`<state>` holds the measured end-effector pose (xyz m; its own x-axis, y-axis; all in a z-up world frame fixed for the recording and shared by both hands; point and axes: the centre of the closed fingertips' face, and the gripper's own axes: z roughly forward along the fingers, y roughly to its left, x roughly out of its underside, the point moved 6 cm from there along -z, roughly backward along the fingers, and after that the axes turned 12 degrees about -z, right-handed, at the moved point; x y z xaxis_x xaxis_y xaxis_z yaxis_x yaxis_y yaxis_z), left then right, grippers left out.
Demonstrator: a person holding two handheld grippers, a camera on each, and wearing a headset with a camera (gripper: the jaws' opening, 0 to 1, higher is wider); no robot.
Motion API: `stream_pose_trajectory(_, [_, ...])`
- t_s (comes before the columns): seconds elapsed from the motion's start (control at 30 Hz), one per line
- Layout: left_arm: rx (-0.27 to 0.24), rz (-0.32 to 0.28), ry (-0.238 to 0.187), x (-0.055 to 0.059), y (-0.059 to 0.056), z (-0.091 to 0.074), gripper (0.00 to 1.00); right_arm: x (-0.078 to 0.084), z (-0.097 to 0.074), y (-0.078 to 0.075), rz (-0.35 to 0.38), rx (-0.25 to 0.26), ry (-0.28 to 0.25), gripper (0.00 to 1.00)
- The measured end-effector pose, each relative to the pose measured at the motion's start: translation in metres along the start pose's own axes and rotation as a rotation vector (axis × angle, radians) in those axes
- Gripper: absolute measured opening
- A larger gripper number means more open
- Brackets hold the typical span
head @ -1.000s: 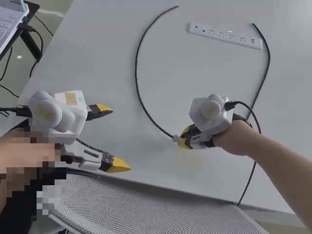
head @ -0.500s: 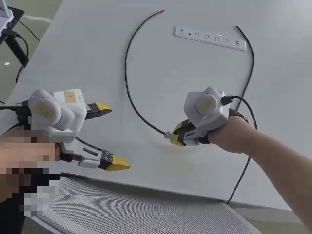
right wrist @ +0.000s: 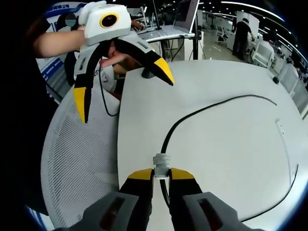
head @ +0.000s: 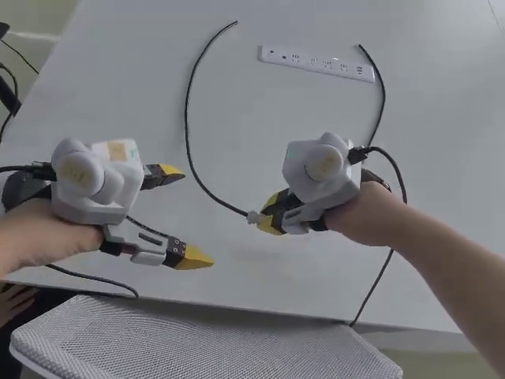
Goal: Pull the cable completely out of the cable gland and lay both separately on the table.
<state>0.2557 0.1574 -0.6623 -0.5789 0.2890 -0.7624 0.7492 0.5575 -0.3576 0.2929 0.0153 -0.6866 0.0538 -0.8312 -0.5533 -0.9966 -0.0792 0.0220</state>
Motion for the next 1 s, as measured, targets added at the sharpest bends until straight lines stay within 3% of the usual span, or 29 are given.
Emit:
stream_pose_trajectory(0.13, [0.017,-0.003,-0.012,-0.006,-0.001,0.009,0.88,-0.001,-0.002,0.000,0.001,0.006,-0.008,0.06])
stream_pose_trajectory(0.47, [0.081,0.035,0.008,-0.013,-0.007,0.038,0.79,-0.009,-0.011,0.008,-0.027,0.004,-0.013,0.07])
stream_pose_trajectory(0.73, [0.142,0.057,0.013,-0.014,-0.013,0.045,0.64,-0.022,-0.023,0.015,-0.068,0.009,-0.035,0.07])
stream_pose_trajectory(0.8, [0.158,0.058,-0.007,-0.016,-0.014,0.045,0.62,-0.025,-0.025,0.017,-0.075,0.005,-0.044,0.07])
stream_pose_trajectory(1.0, [0.194,0.055,-0.015,-0.015,-0.019,0.045,0.46,-0.029,-0.028,0.024,-0.097,-0.005,-0.053,0.07])
